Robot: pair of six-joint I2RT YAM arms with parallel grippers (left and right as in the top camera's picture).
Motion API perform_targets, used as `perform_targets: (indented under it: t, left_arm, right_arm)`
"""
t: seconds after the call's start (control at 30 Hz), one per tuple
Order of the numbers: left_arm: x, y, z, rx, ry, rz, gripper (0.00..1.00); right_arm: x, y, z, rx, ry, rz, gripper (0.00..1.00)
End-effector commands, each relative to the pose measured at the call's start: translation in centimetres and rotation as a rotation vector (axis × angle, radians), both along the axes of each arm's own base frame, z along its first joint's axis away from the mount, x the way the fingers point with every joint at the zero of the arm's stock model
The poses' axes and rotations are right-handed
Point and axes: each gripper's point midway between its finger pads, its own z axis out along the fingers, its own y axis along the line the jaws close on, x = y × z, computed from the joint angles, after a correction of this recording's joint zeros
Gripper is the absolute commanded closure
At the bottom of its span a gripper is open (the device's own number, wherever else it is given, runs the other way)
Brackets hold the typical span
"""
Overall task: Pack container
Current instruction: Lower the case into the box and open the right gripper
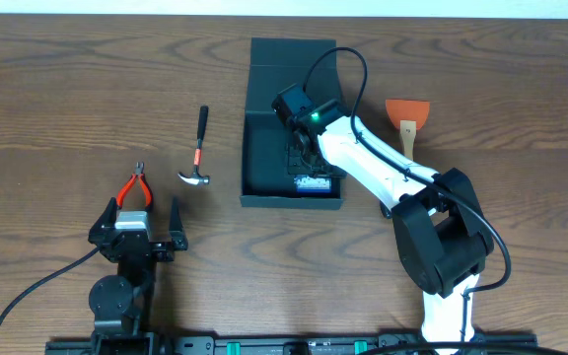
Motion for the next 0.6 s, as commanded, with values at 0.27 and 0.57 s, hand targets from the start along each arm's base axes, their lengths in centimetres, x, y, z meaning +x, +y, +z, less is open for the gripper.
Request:
perform_targets:
  t: [0.27,0.57]
  left_arm:
    - [0.0,-0.3,-0.8,0.013,0.02,-0.018,0.01]
    - [0.0,-0.3,-0.8,0.013,0.02,-0.018,0.02]
  right_arm:
    - [0.4,0.4,0.0,-0.006,-0.026,0.07,0.1]
    - [2.1,2.0,1.7,0.042,-0.085,0.139,0.15]
